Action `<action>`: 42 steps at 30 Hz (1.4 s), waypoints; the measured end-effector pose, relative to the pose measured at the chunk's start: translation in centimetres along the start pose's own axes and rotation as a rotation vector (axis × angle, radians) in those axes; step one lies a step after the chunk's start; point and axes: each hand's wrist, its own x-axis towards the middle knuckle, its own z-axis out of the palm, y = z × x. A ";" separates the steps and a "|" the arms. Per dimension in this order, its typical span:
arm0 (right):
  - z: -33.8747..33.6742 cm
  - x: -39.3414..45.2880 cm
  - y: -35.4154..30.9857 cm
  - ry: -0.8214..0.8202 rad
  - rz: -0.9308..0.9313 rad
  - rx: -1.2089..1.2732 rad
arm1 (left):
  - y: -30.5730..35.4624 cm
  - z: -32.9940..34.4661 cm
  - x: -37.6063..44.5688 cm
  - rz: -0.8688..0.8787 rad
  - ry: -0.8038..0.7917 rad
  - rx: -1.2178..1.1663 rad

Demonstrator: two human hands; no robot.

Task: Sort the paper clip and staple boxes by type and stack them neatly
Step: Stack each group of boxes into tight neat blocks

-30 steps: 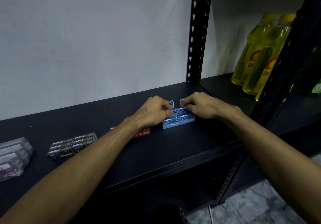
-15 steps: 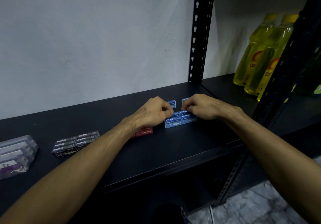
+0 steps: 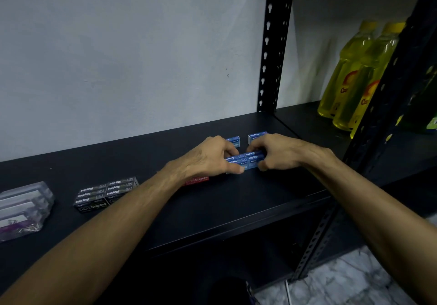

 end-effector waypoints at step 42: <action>-0.6 5.5 2.3 0.219 -0.053 -0.009 | -1.6 -0.8 5.4 0.007 0.104 0.068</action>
